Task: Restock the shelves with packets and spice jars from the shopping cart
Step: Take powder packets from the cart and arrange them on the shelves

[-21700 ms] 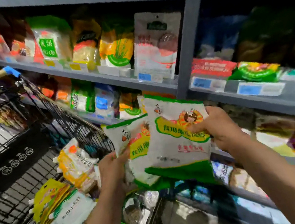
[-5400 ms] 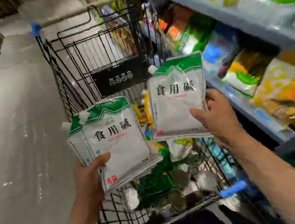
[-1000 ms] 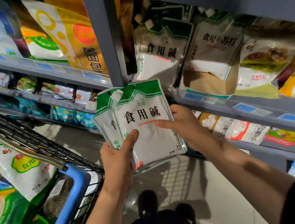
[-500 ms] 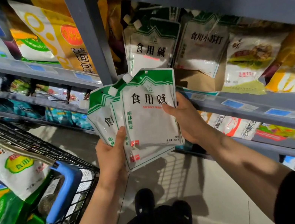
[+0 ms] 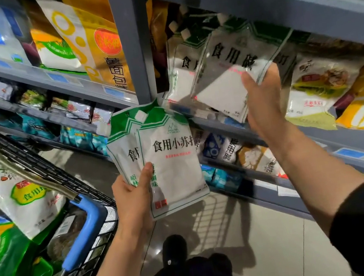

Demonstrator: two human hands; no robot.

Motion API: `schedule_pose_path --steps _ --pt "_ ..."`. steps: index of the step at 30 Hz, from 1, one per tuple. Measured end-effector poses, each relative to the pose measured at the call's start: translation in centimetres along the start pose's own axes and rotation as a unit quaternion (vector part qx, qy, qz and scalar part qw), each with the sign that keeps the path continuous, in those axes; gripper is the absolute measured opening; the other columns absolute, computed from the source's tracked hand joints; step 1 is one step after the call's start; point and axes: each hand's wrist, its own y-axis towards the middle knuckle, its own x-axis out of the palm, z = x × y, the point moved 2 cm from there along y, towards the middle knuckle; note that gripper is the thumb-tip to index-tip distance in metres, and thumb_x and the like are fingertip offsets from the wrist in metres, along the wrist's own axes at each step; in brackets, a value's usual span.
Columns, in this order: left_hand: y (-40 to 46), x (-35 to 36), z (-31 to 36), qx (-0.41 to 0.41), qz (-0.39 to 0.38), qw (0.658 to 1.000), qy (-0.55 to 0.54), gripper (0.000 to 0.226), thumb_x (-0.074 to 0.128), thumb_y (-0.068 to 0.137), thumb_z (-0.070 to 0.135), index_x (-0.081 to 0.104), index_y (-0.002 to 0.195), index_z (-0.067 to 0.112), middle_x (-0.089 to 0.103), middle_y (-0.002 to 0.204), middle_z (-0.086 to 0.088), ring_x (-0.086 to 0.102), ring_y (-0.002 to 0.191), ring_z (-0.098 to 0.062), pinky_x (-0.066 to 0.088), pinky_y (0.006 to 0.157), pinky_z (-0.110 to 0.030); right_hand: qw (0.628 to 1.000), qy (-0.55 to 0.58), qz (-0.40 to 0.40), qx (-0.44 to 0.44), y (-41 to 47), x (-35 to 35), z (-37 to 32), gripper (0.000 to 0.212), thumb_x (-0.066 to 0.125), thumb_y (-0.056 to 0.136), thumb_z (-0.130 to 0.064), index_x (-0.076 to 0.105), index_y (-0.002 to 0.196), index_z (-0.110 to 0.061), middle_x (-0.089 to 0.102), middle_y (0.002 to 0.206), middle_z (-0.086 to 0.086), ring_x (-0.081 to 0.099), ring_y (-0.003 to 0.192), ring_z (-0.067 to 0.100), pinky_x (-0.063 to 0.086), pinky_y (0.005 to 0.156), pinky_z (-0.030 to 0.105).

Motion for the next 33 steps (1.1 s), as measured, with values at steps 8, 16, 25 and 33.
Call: schedule_pose_path --steps 8,16,25,33 --pt "0.5 -1.0 -1.1 -0.038 0.025 0.999 0.017 0.018 0.068 0.089 0.017 0.061 0.103 0.008 0.067 0.083 -0.016 0.065 0.067 -0.030 0.057 0.058 -0.054 0.974 -0.215 -0.008 0.069 2.7 5.6 2.2 0.025 0.048 0.092 -0.006 0.050 0.117 -0.004 0.053 0.117 0.018 0.050 0.108 0.031 0.039 0.087 0.032" --pt "0.8 -0.9 -1.6 -0.058 0.025 0.998 0.012 0.011 0.068 0.089 0.016 0.063 0.098 0.011 0.068 0.064 -0.002 0.064 0.051 -0.022 0.054 0.042 -0.046 0.884 -0.442 0.006 -0.154 1.0 4.1 3.9 0.066 0.079 0.068 -0.030 0.043 0.117 -0.003 0.045 0.123 0.019 0.043 0.113 0.034 0.035 0.097 0.037" --pt "1.4 -0.4 -2.3 -0.043 0.019 0.999 0.001 0.019 0.070 0.087 0.015 0.065 0.096 -0.001 0.066 0.074 -0.016 0.063 0.059 -0.029 0.055 0.048 -0.051 0.687 -0.639 -0.283 -0.199 4.1 4.7 3.5 0.040 0.048 0.094 -0.049 0.061 0.085 -0.012 0.065 0.098 0.017 0.060 0.097 0.033 0.043 0.085 0.037" --pt "2.0 0.1 -2.5 -0.020 0.002 1.000 -0.007 0.038 0.073 0.085 0.018 0.053 0.088 -0.013 0.063 0.079 -0.015 0.061 0.069 -0.023 0.052 0.051 -0.028 0.601 -0.715 -0.276 -0.225 6.2 6.1 4.3 0.045 0.041 0.095 -0.033 0.041 0.140 -0.029 0.031 0.151 0.016 0.036 0.136 0.030 0.028 0.105 0.045"
